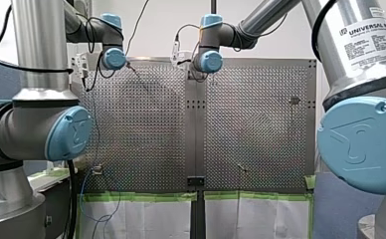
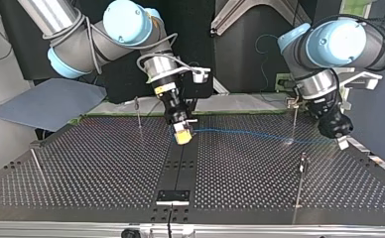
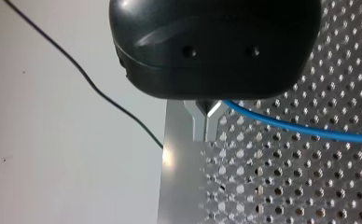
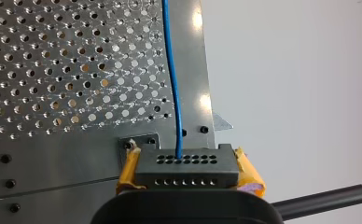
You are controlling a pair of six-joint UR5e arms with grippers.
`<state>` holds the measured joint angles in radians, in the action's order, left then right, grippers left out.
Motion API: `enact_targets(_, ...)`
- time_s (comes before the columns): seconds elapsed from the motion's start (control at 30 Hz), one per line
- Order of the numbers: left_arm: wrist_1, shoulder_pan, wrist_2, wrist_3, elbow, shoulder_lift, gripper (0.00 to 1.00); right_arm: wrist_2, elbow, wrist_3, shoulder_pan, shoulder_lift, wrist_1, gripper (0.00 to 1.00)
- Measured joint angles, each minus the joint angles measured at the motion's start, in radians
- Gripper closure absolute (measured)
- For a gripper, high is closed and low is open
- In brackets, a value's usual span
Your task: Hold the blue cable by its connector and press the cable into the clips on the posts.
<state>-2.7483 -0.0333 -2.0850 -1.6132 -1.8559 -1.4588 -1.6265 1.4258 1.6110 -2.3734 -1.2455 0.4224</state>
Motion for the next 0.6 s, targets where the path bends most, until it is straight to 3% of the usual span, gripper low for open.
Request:
enact_targets(0.27,0.0,0.064,0.075,-0.024,0.036,-0.039,1.0,-0.001,-0.003,0.0,0.002,0.005,0.002,1.0)
enact_targets(0.6,-0.001,0.08,0.133,-0.04,0.055,-0.042,1.0,-0.001,-0.027,0.001,0.002,0.026,0.002,1.0)
